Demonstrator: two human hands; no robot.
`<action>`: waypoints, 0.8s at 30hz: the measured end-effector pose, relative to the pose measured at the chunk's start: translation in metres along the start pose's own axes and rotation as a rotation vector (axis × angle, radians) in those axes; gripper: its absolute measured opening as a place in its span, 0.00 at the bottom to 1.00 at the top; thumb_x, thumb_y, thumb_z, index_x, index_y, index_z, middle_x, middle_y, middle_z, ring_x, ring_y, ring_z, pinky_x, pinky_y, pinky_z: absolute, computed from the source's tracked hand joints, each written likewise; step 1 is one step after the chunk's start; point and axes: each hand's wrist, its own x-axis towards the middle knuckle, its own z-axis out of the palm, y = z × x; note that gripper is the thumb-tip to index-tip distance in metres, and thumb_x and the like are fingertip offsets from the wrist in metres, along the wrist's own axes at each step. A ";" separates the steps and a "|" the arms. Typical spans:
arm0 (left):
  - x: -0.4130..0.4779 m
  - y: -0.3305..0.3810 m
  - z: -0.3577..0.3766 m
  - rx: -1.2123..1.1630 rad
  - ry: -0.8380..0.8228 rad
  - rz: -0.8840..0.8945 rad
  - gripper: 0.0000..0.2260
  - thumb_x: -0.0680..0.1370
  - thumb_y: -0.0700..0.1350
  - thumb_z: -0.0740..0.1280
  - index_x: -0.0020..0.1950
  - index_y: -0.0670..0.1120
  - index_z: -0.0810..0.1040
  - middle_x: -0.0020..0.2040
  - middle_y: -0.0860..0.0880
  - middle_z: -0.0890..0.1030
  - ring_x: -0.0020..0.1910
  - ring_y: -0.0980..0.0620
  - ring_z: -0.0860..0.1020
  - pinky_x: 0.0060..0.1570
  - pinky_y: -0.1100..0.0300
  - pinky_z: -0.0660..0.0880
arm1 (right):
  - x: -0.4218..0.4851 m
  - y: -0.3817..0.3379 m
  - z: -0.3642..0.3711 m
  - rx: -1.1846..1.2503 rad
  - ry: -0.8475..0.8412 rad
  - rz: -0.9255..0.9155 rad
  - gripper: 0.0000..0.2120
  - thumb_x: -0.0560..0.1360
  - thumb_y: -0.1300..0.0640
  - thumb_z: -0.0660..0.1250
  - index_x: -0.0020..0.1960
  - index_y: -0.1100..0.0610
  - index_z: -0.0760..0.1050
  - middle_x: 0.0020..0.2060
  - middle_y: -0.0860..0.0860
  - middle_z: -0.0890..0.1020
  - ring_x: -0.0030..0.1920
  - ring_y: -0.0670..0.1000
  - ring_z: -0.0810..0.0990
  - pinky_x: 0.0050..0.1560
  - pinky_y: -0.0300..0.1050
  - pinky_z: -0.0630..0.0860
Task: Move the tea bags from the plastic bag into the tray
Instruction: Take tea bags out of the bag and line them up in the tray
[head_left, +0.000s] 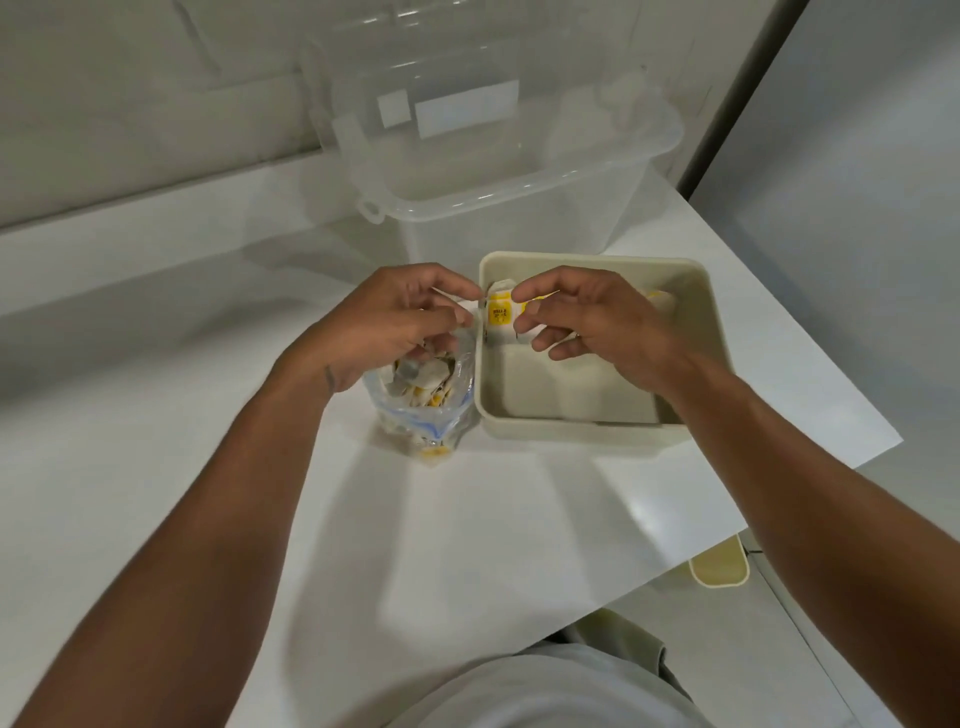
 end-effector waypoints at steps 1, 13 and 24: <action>-0.003 -0.003 -0.004 0.006 0.009 -0.005 0.11 0.80 0.38 0.67 0.60 0.49 0.80 0.52 0.46 0.85 0.47 0.46 0.84 0.46 0.54 0.77 | 0.001 -0.003 0.004 -0.003 -0.013 0.005 0.09 0.77 0.57 0.69 0.57 0.54 0.80 0.48 0.54 0.86 0.41 0.49 0.81 0.43 0.41 0.78; -0.012 -0.041 -0.022 0.434 0.062 -0.061 0.15 0.73 0.37 0.68 0.50 0.57 0.81 0.43 0.54 0.85 0.41 0.57 0.83 0.51 0.50 0.80 | 0.023 -0.012 0.057 -0.389 -0.149 -0.092 0.08 0.76 0.58 0.69 0.54 0.52 0.81 0.41 0.49 0.85 0.34 0.44 0.80 0.34 0.33 0.73; 0.008 -0.045 0.017 1.167 0.194 -0.036 0.14 0.74 0.62 0.64 0.48 0.54 0.80 0.35 0.54 0.71 0.38 0.48 0.75 0.37 0.59 0.66 | 0.033 -0.005 0.056 -0.738 -0.148 -0.307 0.08 0.76 0.58 0.69 0.53 0.51 0.81 0.38 0.46 0.84 0.31 0.35 0.78 0.37 0.28 0.69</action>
